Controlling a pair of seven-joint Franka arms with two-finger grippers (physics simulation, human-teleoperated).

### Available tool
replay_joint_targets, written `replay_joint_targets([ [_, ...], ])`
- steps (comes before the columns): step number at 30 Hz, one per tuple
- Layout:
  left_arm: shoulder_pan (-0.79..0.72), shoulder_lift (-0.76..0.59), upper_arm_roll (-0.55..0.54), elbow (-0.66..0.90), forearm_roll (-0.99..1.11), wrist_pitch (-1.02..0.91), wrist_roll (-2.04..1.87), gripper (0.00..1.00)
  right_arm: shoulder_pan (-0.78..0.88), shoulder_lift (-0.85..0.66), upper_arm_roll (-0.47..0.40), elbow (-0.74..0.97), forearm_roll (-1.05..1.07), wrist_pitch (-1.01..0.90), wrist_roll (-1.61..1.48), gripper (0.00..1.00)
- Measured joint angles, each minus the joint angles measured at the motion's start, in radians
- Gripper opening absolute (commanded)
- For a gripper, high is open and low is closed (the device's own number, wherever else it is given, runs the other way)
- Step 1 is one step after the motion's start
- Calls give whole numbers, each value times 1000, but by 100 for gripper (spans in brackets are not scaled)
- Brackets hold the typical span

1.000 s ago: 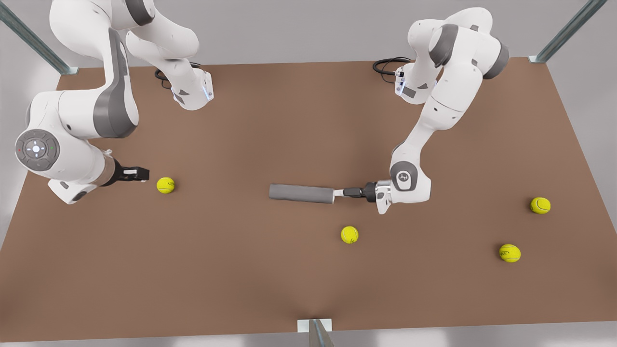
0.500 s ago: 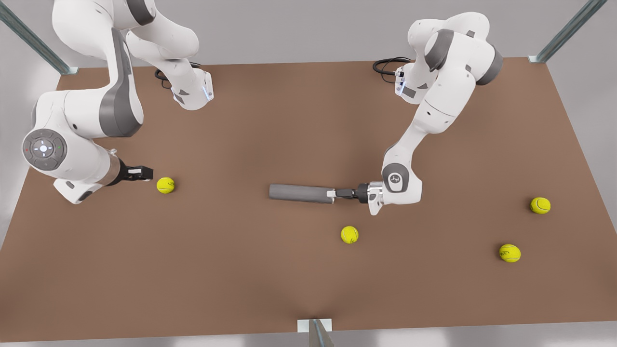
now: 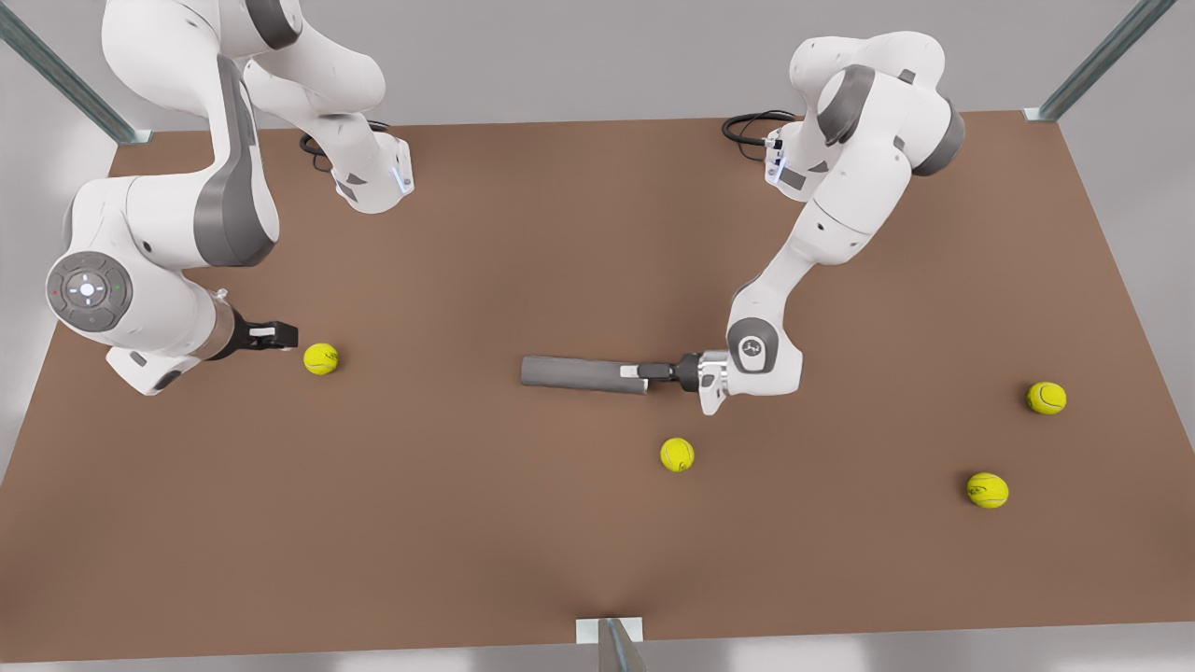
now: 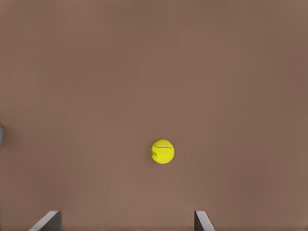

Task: Put the tennis tube upright

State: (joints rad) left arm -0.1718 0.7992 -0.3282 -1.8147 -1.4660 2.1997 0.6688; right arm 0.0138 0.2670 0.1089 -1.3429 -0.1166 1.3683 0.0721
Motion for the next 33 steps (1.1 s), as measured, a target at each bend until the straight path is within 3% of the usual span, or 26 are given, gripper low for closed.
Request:
replay_joint_targets([
  [2, 0, 0, 0, 0, -2, 0, 0, 100, 0, 0, 0, 1, -3, 0, -1, 100],
  [3, 0, 0, 0, 11, -2, 0, 0, 91, 4, 0, 0, -1, -16, 0, -2, 100],
  [4, 0, 0, 0, 12, -3, 0, 0, 73, 15, 0, 0, -1, -21, 0, -2, 100],
  [5, 0, 0, 0, 12, -4, 0, 0, 66, 17, 0, 0, -1, -27, 0, -2, 100],
  [12, 0, 9, -1, 12, -4, 0, 0, 65, 17, 0, 0, -1, -28, 0, -2, 100],
  [18, 0, 11, -5, 12, -3, -4, -1, 54, 27, 1, 0, -1, -29, 0, 0, 100],
  [28, 2, -2, -11, 12, -1, -12, -9, 50, 28, 2, 0, -1, -29, 0, 0, 100],
  [33, 3, -18, -11, 11, 1, -37, -21, 37, 28, 2, 0, -1, -29, 0, 0, 100],
])
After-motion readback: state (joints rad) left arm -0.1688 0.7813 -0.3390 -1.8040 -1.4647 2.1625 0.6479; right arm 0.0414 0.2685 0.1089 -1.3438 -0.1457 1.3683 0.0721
